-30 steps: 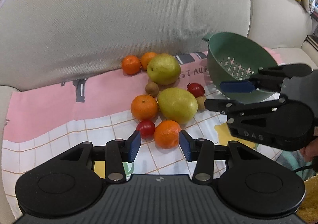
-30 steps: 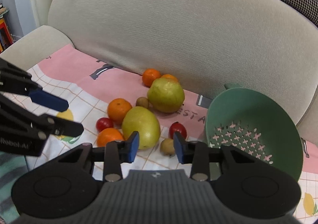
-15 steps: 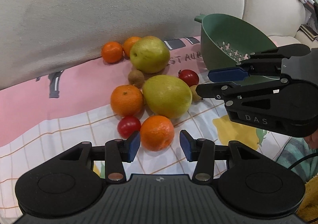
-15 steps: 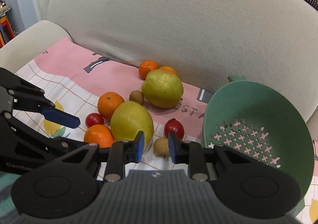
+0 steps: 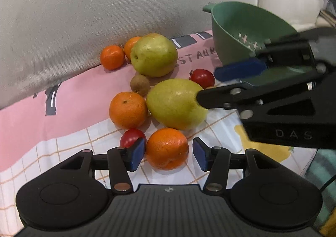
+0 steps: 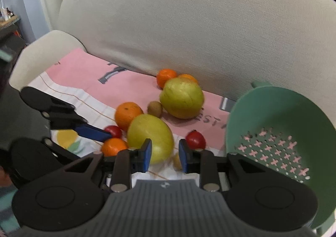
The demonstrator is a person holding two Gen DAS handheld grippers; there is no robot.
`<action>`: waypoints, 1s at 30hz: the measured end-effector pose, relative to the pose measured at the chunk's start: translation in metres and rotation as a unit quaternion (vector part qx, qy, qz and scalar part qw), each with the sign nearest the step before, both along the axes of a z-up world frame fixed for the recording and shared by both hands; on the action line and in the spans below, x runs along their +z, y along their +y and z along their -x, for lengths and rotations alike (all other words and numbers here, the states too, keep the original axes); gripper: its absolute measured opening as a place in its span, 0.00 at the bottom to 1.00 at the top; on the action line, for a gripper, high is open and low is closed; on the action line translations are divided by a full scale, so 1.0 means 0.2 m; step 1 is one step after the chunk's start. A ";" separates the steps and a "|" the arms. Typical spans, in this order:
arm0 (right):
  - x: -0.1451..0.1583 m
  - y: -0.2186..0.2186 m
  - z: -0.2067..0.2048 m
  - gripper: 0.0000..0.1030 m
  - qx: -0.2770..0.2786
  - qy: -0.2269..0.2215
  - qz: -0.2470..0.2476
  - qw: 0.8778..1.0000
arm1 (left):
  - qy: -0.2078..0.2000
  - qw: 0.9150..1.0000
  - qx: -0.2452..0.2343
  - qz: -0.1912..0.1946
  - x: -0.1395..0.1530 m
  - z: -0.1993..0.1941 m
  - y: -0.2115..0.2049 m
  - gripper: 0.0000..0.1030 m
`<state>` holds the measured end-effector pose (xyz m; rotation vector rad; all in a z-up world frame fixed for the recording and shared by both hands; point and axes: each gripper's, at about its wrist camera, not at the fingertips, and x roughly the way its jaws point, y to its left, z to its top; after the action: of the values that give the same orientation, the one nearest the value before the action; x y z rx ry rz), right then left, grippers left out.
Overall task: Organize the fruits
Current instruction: 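Grasp the large yellow-green pear with the right gripper while the left gripper grasps an orange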
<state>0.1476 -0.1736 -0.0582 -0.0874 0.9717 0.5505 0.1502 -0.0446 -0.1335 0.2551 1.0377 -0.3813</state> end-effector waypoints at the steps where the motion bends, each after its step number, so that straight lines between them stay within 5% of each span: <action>1: 0.00 0.01 -0.01 0.38 0.000 0.002 -0.004 1.000 | -0.003 1.000 -0.006 -0.011 0.00 0.01 -0.01 0.59; 6: -0.01 0.05 -0.06 0.41 0.004 0.018 -0.010 1.000 | -0.023 0.998 -0.024 -0.046 -0.01 0.03 -0.06 0.54; 19: -0.12 0.12 -0.16 0.60 -0.002 0.098 -0.025 0.995 | -0.006 1.000 0.001 -0.030 0.02 0.03 0.00 0.50; 30: -0.12 0.14 -0.15 0.60 -0.019 0.105 -0.019 0.994 | -0.009 0.999 -0.001 -0.051 0.00 0.03 -0.02 0.53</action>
<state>0.1785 -0.1460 -0.0823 0.0240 1.1656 0.5499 0.1447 -0.0488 -0.1345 0.3504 1.0396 -0.3283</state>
